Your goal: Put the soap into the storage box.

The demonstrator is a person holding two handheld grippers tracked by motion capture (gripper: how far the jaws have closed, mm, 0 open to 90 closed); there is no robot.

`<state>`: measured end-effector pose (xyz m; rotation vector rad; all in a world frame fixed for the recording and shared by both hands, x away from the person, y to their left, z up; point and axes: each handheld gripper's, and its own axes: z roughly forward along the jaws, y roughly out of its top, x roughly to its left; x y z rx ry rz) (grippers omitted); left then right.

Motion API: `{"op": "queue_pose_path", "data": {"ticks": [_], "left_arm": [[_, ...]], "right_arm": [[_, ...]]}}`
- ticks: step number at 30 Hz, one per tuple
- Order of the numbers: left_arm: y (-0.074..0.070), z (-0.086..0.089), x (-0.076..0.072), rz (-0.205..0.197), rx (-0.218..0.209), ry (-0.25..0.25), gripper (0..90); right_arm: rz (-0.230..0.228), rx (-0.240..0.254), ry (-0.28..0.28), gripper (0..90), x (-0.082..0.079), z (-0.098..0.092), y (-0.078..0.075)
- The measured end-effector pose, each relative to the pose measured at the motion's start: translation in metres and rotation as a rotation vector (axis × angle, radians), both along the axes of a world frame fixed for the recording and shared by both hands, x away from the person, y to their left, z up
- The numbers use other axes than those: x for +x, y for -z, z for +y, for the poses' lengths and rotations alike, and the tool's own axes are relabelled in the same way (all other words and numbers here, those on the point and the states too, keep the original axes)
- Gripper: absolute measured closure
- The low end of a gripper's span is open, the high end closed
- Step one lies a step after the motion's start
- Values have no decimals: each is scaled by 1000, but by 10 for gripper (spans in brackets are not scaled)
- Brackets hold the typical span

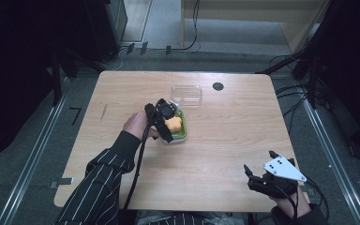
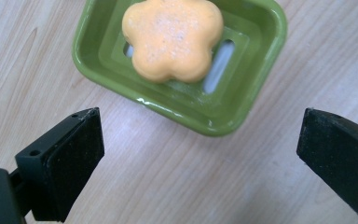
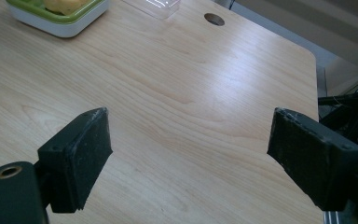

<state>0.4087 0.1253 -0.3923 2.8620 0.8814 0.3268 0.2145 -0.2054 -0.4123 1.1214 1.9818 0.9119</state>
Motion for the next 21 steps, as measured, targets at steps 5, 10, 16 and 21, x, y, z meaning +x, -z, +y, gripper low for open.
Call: {"op": "queue_pose_path", "data": {"ticks": [5, 10, 16, 21], "left_arm": [[-5, 4, -14, 4, 8, 4, 6], [-6, 9, -26, 3, 4, 5, 5], [-2, 15, -43, 8, 24, 5, 5], [-1, 20, -56, 9, 35, 9, 5]], "right_arm": [[-1, 0, -1, 137, 0, 0, 0], [0, 0, -1, 137, 0, 0, 0], [0, -3, -3, 137, 0, 1, 0], [-1, -5, -3, 137, 0, 1, 0]]}}
